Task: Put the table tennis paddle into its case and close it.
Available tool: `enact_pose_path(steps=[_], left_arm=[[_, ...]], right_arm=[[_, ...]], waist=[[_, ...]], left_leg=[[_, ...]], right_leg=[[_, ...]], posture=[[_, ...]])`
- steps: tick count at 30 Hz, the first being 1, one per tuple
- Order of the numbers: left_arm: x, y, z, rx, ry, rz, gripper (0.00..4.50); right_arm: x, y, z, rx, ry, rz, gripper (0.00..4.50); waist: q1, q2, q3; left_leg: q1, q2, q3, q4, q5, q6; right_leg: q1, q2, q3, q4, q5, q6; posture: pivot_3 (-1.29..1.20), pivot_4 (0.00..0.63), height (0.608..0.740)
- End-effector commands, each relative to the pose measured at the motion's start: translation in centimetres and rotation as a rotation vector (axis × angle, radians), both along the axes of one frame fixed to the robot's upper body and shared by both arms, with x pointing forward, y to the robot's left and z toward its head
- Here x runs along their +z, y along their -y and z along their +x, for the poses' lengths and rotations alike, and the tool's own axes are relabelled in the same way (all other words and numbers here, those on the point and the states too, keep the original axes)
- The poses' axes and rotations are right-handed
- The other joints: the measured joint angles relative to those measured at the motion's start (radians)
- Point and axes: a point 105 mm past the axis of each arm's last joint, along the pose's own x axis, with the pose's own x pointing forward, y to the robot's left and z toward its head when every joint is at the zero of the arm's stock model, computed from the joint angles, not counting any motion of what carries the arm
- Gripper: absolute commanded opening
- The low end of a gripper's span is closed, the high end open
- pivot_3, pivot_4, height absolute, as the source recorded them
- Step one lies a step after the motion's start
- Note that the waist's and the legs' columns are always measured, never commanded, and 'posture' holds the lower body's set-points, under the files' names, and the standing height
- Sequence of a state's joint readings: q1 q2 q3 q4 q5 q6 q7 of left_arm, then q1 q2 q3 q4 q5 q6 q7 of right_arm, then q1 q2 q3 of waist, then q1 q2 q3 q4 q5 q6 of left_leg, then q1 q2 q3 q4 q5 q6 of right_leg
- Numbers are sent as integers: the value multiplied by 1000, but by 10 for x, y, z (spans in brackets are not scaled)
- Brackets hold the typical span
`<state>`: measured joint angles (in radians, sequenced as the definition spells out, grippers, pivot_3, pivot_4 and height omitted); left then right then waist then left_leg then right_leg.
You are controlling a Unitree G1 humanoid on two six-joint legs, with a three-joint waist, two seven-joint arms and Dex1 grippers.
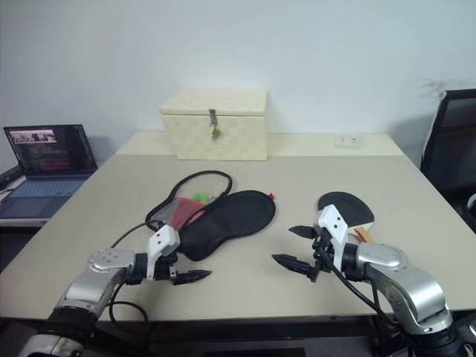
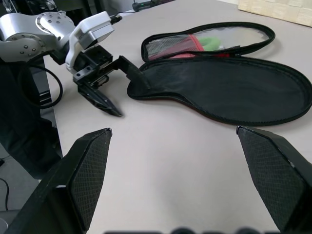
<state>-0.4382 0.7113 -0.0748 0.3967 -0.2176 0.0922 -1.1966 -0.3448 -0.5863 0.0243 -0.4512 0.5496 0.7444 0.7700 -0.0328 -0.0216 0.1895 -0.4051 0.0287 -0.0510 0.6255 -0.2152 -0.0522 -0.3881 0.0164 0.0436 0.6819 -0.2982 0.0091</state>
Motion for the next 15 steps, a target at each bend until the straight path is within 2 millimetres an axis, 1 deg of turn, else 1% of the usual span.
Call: enact_pose_path(steps=[1,3,4,6,15], left_arm=[[0,-10,-6,-13,-14,23,4482],[0,-12,-7,-7,-17,24,4482],[0,-13,-7,-5,-17,24,4323],[1,-15,-6,4,-15,21,3868],[5,-18,1,43,8,3,573]], right_arm=[[13,-3,-1,13,68,16,4500],[13,-3,1,6,72,17,4500],[14,-2,1,2,73,17,4500],[14,-1,4,-9,79,21,4500],[18,6,11,-52,96,23,4500]], waist=[[0,0,0],[0,0,0],[0,0,0],[0,0,0],[0,0,0]], left_leg=[[0,0,0,0,0,0],[0,0,0,0,0,0],[0,0,0,0,0,0],[0,0,0,0,0,0],[0,0,0,0,0,0]], right_leg=[[0,0,0,0,0,0],[0,0,0,0,0,0],[0,0,0,0,0,0],[0,0,0,0,0,0],[0,0,0,0,0,0]], posture=[[0,150,740],[0,150,740],[0,150,740],[0,150,740],[0,150,740]])
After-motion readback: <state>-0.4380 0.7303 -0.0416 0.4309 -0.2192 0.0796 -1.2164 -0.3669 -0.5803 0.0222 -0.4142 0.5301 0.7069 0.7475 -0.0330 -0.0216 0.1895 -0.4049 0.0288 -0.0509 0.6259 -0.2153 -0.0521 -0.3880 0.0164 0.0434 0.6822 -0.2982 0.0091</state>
